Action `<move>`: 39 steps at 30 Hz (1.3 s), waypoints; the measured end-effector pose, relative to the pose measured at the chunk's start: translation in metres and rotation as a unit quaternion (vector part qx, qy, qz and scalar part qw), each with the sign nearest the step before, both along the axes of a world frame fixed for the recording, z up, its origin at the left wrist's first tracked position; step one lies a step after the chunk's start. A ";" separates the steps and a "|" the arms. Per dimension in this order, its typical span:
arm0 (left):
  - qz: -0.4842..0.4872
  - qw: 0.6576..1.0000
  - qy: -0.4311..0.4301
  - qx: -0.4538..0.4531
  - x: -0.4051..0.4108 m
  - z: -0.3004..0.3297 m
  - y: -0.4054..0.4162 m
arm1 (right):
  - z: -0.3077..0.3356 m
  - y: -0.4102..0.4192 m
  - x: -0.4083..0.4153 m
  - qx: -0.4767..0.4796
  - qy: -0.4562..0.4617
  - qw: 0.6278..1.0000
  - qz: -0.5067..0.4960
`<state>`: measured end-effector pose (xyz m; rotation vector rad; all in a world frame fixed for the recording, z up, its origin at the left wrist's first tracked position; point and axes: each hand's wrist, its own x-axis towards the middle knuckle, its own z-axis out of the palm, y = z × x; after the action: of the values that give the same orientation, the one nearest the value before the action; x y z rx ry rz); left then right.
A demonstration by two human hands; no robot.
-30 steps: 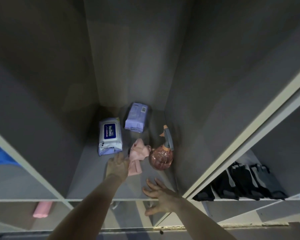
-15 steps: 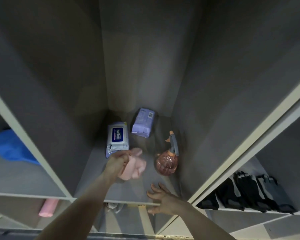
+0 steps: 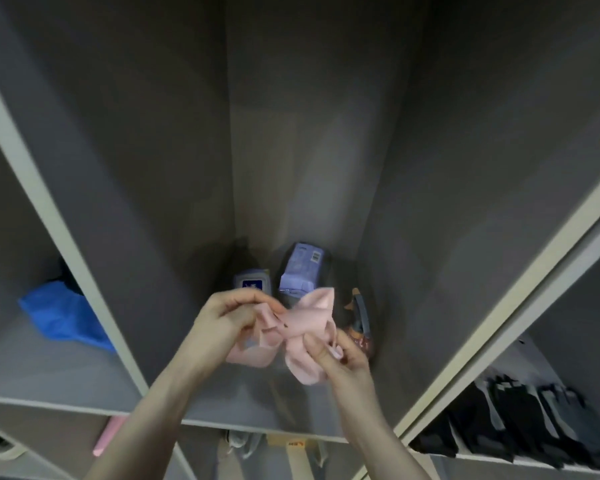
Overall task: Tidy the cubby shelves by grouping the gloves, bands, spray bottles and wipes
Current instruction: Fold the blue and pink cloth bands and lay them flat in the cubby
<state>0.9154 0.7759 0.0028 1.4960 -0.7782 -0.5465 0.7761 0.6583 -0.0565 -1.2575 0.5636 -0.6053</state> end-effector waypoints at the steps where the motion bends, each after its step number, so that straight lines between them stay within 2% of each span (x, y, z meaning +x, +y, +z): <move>1: 0.028 0.999 -0.035 0.007 -0.002 0.004 0.004 | 0.006 0.001 -0.004 -0.017 -0.008 1.000 -0.016; 4: 0.082 0.993 -0.085 -0.023 -0.019 0.017 0.012 | 0.026 0.007 -0.016 -0.040 -0.008 0.999 -0.021; 7: 0.003 0.987 -0.159 0.024 -0.036 0.026 0.010 | 0.042 0.013 -0.026 -0.039 -0.022 0.999 -0.016; 9: -0.057 0.982 -0.171 0.063 -0.044 0.026 0.004 | 0.051 0.016 -0.030 -0.001 -0.045 0.999 -0.015; 10: -0.057 0.982 -0.166 0.062 -0.048 0.027 -0.001 | 0.056 0.016 -0.033 0.031 -0.069 0.997 -0.012; 13: 0.005 0.987 -0.161 0.000 -0.056 0.030 -0.011 | 0.071 0.015 -0.042 0.093 -0.144 0.985 0.011; 15: 0.022 0.995 -0.093 -0.038 -0.059 0.033 -0.016 | 0.074 0.013 -0.049 0.073 -0.170 0.983 0.022; 18: 0.002 0.996 0.038 -0.077 -0.064 0.035 -0.023 | 0.078 0.007 -0.061 0.080 -0.156 0.983 -0.046; 20: -0.048 0.981 0.164 -0.090 -0.073 0.033 -0.029 | 0.081 0.001 -0.073 0.086 -0.153 0.980 -0.096; 22: -0.092 0.951 0.276 -0.102 -0.085 0.031 -0.036 | 0.089 -0.001 -0.083 0.079 -0.138 0.980 -0.121; 24: -0.100 0.937 0.318 -0.102 -0.097 0.029 -0.042 | 0.093 -0.002 -0.095 0.087 -0.124 0.981 -0.122; 25: -0.095 0.940 0.312 -0.102 -0.103 0.028 -0.046 | 0.094 -0.002 -0.101 0.099 -0.119 0.981 -0.117; 27: -0.070 0.967 0.226 -0.098 -0.113 0.026 -0.052 | 0.094 -0.001 -0.116 0.108 -0.105 0.982 -0.115; 30: -0.047 0.985 0.107 -0.128 -0.129 0.036 -0.059 | 0.097 0.005 -0.140 0.047 -0.097 0.986 -0.128; 35: -0.061 0.984 0.079 -0.146 -0.169 0.044 -0.074 | 0.111 0.022 -0.173 -0.091 -0.092 0.970 -0.206; 39: -0.100 0.986 -0.005 -0.130 -0.211 0.043 -0.091 | 0.115 0.018 -0.203 -0.148 -0.063 0.943 -0.291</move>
<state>0.7048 0.6845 0.0456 1.1875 -0.9771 -0.5633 0.5733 0.6759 0.0587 -1.3178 0.7625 -1.2967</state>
